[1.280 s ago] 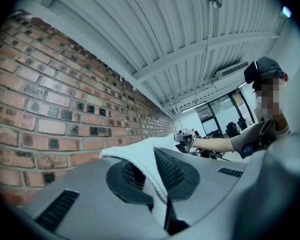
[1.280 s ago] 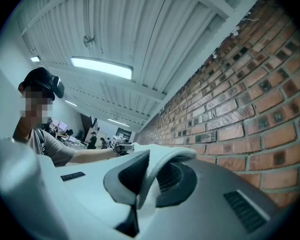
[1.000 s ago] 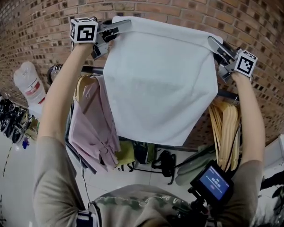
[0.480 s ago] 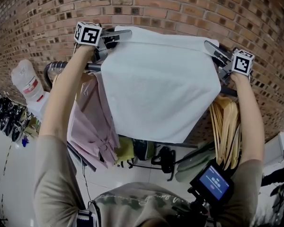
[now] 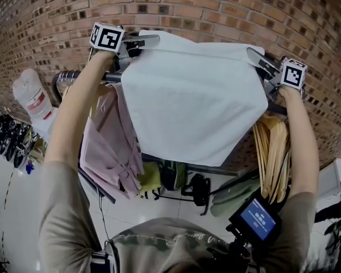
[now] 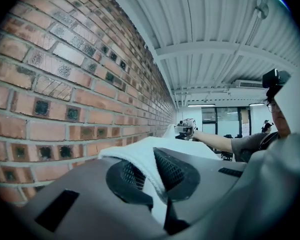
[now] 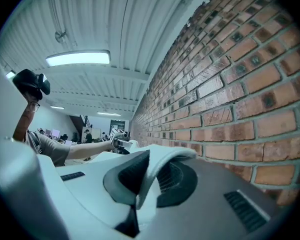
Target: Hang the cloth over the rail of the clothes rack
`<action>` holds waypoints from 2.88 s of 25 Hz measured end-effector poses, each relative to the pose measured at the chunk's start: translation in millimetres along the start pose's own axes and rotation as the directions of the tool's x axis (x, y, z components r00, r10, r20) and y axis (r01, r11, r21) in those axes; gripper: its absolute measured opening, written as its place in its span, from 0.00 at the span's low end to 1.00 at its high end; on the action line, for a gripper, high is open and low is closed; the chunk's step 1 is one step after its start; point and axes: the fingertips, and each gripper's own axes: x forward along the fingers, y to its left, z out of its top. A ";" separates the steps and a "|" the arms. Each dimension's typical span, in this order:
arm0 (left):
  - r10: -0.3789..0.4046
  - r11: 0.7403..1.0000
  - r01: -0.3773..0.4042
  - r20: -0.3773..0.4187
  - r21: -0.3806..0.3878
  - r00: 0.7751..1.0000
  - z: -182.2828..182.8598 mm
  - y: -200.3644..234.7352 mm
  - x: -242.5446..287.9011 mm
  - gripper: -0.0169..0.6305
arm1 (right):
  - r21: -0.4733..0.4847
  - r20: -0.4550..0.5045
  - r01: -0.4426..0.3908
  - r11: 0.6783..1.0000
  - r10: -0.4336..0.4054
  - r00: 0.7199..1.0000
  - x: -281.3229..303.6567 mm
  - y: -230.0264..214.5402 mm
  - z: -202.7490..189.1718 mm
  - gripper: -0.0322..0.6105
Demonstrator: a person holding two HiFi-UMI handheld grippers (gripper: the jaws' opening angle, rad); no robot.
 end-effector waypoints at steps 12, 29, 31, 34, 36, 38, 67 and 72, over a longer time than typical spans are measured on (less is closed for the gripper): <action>-0.052 0.997 0.052 -0.004 -0.062 0.999 -12.1 -5.2 7.7 0.27 | 0.069 -0.026 0.048 0.996 -0.046 0.999 4.9 -8.3 -9.6 0.22; -0.046 0.997 0.039 -0.099 -0.067 0.994 -31.5 -8.6 12.8 0.28 | 0.124 -0.048 0.162 0.979 -0.157 0.986 1.3 -27.0 -20.9 0.45; -0.053 0.997 0.047 -0.103 -0.059 0.993 -32.2 -11.1 13.9 0.28 | 0.136 -0.041 0.147 0.980 -0.143 0.989 2.1 -25.1 -20.9 0.45; -0.040 0.999 0.036 -0.095 -0.040 0.995 -28.9 -10.4 13.1 0.28 | 0.131 -0.026 0.130 0.983 -0.127 0.992 2.9 -22.7 -17.3 0.45; -0.049 0.998 0.045 -0.083 -0.049 0.995 -27.9 -11.8 12.9 0.28 | 0.129 -0.022 0.110 0.985 -0.108 0.994 4.0 -18.7 -17.0 0.45; -0.042 0.998 0.038 -0.081 -0.058 0.996 -27.6 -10.7 12.1 0.28 | 0.126 -0.039 0.080 0.989 -0.076 0.996 6.1 -11.7 -20.7 0.45; -0.025 0.994 0.003 0.197 0.112 0.980 58.5 -40.5 -38.8 0.04 | -0.023 0.095 0.024 0.999 -0.022 0.995 -6.5 29.4 33.1 0.06; -0.074 0.994 0.053 0.228 0.100 0.971 68.3 -70.7 -55.5 0.04 | -0.059 0.095 -0.010 0.998 0.016 0.995 -13.7 62.9 57.1 0.06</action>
